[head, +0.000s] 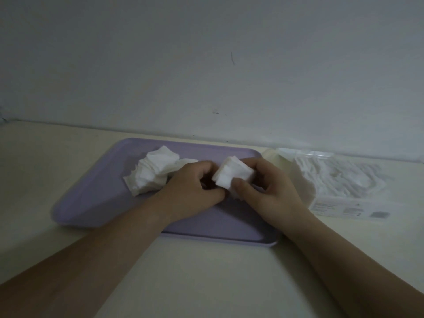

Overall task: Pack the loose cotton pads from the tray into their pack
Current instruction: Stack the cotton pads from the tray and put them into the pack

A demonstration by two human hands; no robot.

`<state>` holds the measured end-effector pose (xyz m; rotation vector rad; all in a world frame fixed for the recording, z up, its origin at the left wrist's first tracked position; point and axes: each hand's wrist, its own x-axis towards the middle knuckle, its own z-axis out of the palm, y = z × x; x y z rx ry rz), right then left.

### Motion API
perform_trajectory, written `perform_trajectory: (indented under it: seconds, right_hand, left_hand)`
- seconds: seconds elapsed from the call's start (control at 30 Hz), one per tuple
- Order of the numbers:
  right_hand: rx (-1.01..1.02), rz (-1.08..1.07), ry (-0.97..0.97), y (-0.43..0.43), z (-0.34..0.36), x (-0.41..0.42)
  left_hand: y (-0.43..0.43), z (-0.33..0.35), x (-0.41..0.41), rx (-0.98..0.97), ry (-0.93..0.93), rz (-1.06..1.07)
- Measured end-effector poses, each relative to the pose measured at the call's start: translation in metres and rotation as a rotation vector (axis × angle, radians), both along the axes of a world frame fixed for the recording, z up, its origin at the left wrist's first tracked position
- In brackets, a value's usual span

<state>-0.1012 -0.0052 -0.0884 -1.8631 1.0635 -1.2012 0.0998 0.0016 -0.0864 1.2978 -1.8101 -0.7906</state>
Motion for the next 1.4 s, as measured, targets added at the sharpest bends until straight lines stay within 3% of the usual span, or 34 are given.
perform_trajectory:
  seconds: [0.17,0.27,0.5,0.77,0.9,1.0,1.13,1.4]
  right_hand:
    - [0.004,0.007,-0.143,-0.002,-0.002,-0.002]
    - [-0.026,0.061,-0.17,-0.005,-0.005,-0.006]
    - [-0.078,0.091,-0.141,-0.011,-0.011,-0.009]
    - [-0.068,0.128,-0.157,-0.006,-0.006,-0.006]
    - [0.039,0.146,-0.232,-0.004,-0.001,-0.007]
    - [-0.003,0.068,-0.193,-0.004,0.0,-0.006]
    - [-0.08,0.035,-0.052,-0.003,-0.004,-0.003]
    - [-0.066,-0.071,-0.062,-0.003,-0.004,-0.002]
  left_hand:
    - [-0.001,0.002,-0.004,0.056,0.385,-0.053]
    - [-0.001,0.005,-0.005,0.091,0.474,-0.091]
    - [0.001,0.007,-0.003,0.16,0.404,-0.164]
    - [-0.001,0.002,-0.008,0.067,0.26,-0.035]
    - [-0.001,0.003,-0.007,0.01,0.293,0.065]
    - [-0.003,0.003,-0.004,0.011,0.413,0.173]
    - [-0.003,-0.001,-0.004,0.018,0.342,0.05]
    - [0.0,0.0,-0.004,0.048,0.311,-0.037]
